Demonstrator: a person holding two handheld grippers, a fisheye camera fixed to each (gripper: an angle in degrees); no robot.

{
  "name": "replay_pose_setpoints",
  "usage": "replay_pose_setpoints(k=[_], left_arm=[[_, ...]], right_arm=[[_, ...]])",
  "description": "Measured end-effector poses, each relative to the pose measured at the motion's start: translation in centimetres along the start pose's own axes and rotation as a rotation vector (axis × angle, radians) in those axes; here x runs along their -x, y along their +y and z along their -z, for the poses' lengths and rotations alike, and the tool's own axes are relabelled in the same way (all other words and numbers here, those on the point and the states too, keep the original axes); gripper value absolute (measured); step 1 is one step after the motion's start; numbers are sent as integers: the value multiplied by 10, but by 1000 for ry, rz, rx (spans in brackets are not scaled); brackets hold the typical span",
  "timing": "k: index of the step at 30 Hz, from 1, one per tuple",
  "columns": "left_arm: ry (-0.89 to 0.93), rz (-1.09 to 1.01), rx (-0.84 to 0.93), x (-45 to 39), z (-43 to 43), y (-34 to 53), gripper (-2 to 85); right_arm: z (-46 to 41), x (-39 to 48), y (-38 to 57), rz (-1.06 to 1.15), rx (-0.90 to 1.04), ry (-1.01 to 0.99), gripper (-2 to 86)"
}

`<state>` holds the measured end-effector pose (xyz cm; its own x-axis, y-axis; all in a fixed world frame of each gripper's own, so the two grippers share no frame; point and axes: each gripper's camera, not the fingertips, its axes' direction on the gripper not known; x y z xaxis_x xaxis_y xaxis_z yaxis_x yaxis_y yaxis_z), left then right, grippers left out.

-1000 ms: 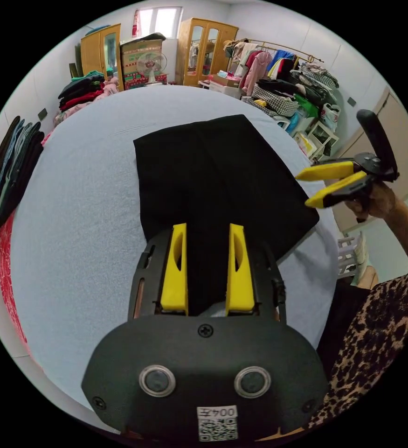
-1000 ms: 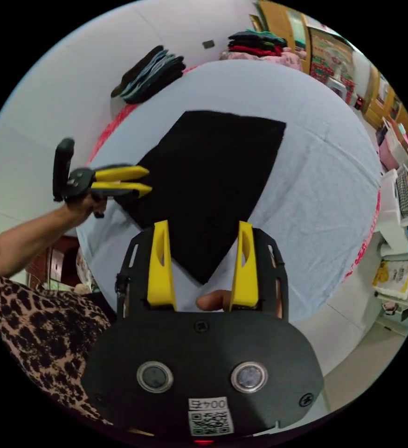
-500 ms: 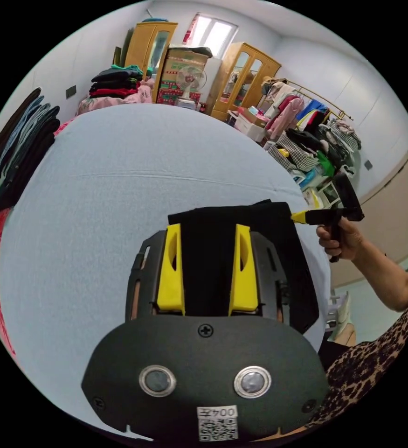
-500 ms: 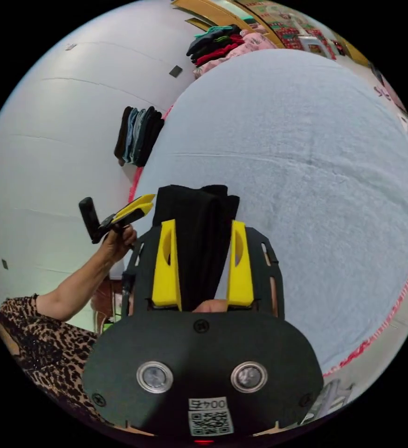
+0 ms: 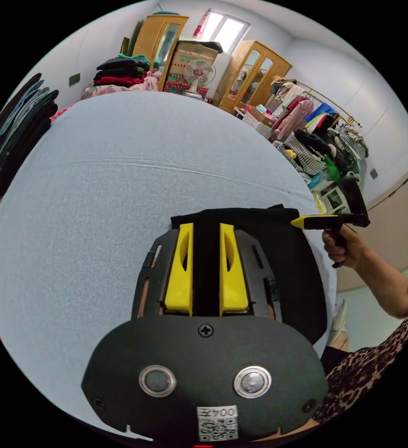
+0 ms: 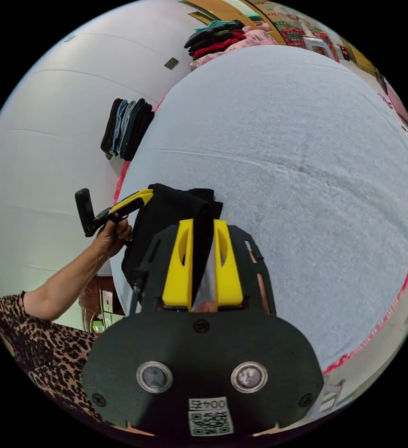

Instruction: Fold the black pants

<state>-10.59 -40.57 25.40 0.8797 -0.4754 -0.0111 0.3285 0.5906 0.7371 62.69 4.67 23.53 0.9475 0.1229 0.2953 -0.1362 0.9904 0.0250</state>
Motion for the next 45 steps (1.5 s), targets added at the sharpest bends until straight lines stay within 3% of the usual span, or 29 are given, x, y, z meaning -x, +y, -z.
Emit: replay_pose_setpoints(k=[4, 8, 13, 18, 25, 33, 45], left_arm=[[96, 131, -97, 43, 54, 8, 116], [285, 254, -186, 85, 110, 45, 133], [654, 474, -207, 117, 152, 154, 173], [850, 682, -162, 124, 140, 234, 195], [929, 737, -14, 130, 95, 257, 217], [995, 748, 50, 133, 56, 243, 220], [1018, 886, -73, 125, -5, 220, 227]], right_arm=[[30, -10, 39, -11, 7, -28, 161], [46, -23, 118, -89, 23, -225, 161], [29, -33, 212, -219, 45, -348, 164], [4, -42, 264, -319, 10, -407, 166], [-7, -45, 285, -365, -88, -447, 144], [-4, -29, 330, -488, -172, -434, 57], [6, 20, 379, -437, -69, -432, 53]])
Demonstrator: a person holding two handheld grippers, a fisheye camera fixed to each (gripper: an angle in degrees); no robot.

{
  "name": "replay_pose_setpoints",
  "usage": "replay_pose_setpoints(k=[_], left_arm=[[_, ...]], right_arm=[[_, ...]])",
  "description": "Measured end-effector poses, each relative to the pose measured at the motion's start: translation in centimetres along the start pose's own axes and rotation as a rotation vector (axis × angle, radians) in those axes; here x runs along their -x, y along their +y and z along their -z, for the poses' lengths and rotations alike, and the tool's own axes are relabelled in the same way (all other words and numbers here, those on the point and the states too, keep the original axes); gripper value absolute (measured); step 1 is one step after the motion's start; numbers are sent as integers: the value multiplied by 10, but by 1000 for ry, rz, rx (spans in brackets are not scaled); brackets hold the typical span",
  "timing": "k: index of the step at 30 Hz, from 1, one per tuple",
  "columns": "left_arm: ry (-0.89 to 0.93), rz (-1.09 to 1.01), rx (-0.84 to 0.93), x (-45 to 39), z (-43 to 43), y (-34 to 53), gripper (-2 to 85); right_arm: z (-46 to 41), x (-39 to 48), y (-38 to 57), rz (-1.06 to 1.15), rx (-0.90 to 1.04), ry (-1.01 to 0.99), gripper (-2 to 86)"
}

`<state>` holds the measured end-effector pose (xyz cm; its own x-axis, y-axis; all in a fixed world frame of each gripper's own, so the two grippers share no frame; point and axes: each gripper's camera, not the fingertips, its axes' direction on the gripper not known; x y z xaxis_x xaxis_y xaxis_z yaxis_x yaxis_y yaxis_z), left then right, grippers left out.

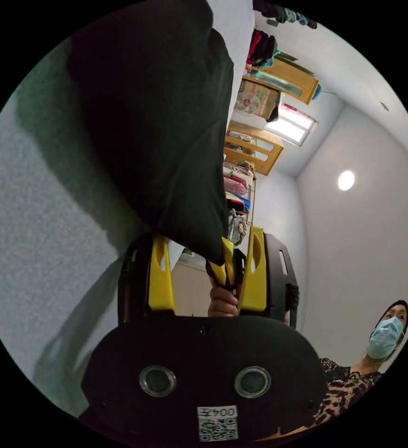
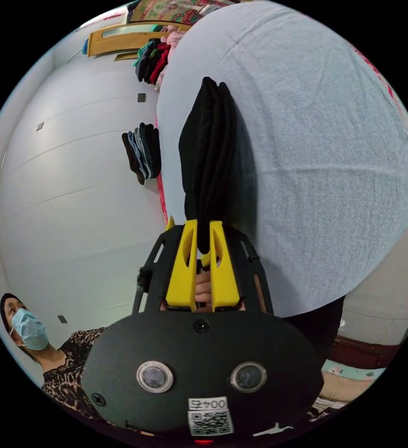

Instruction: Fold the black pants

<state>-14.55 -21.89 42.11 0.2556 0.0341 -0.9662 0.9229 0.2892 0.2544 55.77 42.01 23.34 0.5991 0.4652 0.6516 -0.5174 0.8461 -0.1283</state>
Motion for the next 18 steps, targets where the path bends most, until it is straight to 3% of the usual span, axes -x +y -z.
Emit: replay_pose_setpoints(k=[2, 6, 11, 18], left_arm=[[5, 7, -32, 6, -11, -4, 213], [-4, 1, -34, 16, -23, -17, 66], [-20, 17, 10, 10, -28, -21, 57], [-79, 15, 51, 16, -29, -9, 56]], right_arm=[[-4, 1, 13, 1, 23, 2, 54], [-9, -4, 46, 9, 92, 22, 94], [-2, -39, 74, -48, 95, -84, 227], [-45, -57, 101, -68, 91, -248, 238]])
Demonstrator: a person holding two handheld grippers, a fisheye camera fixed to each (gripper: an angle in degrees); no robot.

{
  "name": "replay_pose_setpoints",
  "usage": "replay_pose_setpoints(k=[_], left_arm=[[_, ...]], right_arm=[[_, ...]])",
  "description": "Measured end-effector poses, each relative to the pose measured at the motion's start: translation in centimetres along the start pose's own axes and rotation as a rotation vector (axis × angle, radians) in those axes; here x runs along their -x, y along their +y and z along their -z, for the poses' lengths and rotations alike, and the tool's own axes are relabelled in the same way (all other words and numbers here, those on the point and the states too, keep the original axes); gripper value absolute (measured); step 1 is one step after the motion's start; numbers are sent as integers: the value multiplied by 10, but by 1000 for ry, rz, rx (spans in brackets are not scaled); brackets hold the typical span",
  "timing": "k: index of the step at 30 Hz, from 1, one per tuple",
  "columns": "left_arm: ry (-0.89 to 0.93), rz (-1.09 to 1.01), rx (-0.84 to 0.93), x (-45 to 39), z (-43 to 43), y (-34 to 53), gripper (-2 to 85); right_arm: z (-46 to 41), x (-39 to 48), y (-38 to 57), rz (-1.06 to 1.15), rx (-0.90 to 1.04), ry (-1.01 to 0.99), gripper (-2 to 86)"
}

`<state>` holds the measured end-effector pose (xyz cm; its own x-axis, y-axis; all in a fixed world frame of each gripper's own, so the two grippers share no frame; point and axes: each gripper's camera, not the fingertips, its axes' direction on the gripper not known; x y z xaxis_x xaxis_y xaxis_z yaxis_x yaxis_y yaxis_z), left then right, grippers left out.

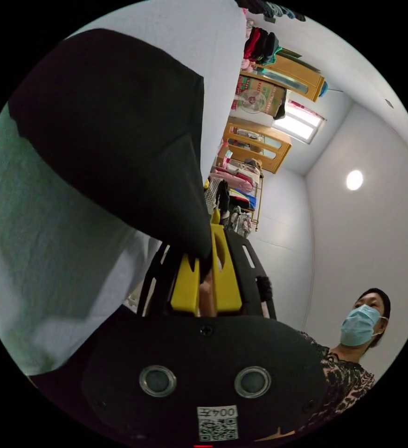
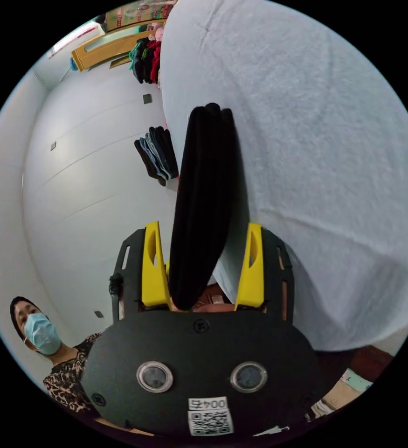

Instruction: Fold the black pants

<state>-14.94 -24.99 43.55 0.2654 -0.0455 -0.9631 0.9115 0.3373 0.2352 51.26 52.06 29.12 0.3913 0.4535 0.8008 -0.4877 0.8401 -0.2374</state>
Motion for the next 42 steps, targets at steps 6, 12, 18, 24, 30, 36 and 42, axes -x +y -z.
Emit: replay_pose_setpoints(k=[6, 12, 18, 24, 30, 36, 42], left_arm=[[-137, -67, 96, 12, -11, 20, 54], [-242, -307, 311, -6, -25, 39, 54], [-165, -507, 820, 2, -88, 63, 54], [-144, -464, 1351, 78, -189, 132, 53], [-165, -323, 1884, 186, -288, 262, 53], [-254, -234, 2304, 295, -328, 415, 54], [-407, -144, 2601, 409, -302, 560, 54]], right_arm=[[-38, -23, 47, -21, -64, -73, 83], [-48, 10, 195, 200, -220, -82, 42], [-39, -11, 443, 250, -663, -105, 40], [-90, -72, 745, 44, -1163, -86, 39], [-202, -110, 1009, -240, -1582, -72, 41], [-345, -142, 1211, -493, -1929, -185, 41], [-477, -171, 1376, -698, -2152, -313, 41]])
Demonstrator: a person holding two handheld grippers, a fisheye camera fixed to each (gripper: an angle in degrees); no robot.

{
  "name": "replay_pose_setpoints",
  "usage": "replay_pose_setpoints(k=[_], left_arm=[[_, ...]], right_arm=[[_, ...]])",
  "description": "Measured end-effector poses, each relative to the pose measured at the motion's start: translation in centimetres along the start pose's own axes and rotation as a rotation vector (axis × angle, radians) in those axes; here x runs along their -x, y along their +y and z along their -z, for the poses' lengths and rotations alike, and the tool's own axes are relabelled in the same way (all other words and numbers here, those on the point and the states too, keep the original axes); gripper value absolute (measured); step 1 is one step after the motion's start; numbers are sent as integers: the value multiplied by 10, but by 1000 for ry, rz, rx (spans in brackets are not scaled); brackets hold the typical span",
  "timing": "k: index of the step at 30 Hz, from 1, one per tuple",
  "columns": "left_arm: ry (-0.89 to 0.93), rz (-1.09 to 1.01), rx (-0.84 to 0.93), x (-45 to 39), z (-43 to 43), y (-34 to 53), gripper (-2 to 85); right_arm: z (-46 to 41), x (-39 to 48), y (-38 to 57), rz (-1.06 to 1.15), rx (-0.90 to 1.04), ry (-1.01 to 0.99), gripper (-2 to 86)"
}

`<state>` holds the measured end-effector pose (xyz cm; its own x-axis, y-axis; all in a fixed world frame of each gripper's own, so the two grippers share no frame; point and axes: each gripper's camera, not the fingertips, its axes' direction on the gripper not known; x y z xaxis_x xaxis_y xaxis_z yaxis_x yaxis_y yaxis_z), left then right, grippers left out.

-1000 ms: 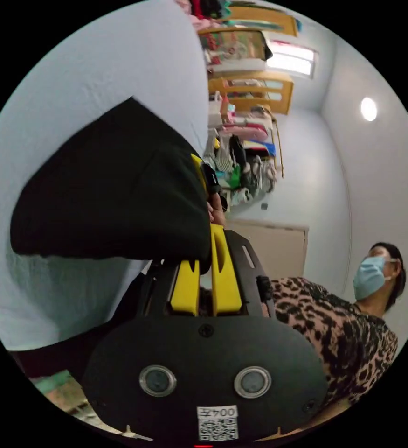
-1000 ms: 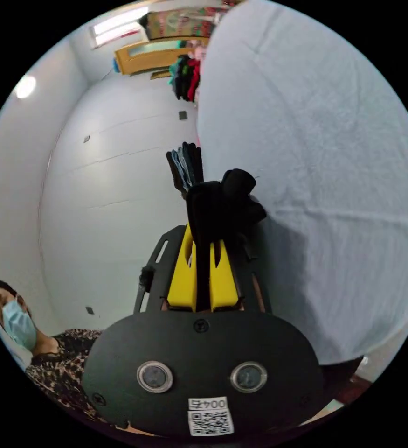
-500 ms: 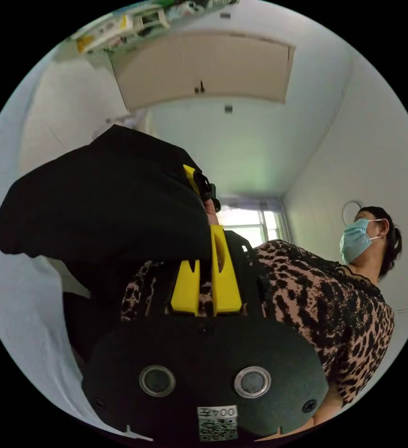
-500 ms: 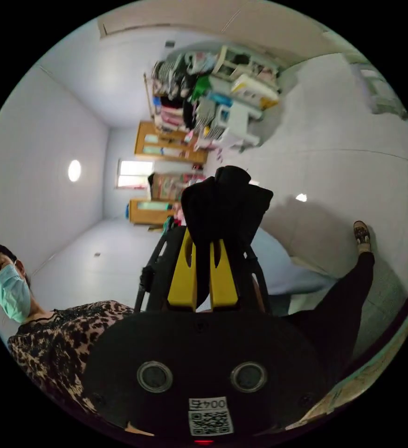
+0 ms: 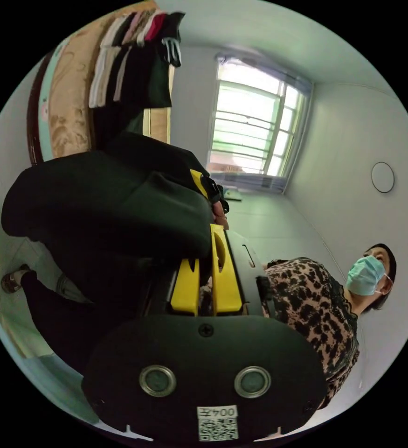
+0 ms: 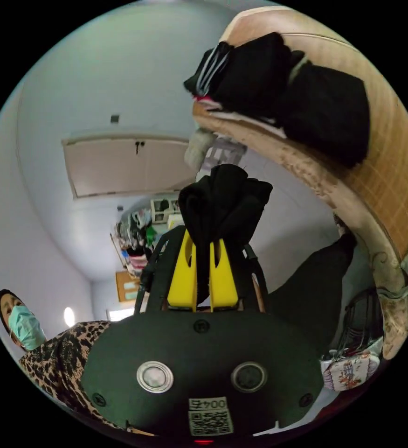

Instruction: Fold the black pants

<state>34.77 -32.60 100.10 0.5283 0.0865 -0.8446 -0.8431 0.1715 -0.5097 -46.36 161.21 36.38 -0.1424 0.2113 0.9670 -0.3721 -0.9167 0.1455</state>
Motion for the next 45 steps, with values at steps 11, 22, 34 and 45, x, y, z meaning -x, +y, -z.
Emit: replay_pose_setpoints(k=[11, 22, 34, 45], left_arm=[[-103, 42, 161, 104, -177, -175, 54], [-560, -420, 86, 144, -277, -241, 56], [-563, -3, 96, 338, -293, -224, 52], [-1125, -424, -69, 215, -288, -214, 27]], right_arm=[[227, -101, -111, -76, -143, 110, 42], [307, -158, -214, 227, -182, 160, 45], [295, -265, -215, -88, -102, 329, 97], [196, -113, -212, 418, 10, 679, 139]])
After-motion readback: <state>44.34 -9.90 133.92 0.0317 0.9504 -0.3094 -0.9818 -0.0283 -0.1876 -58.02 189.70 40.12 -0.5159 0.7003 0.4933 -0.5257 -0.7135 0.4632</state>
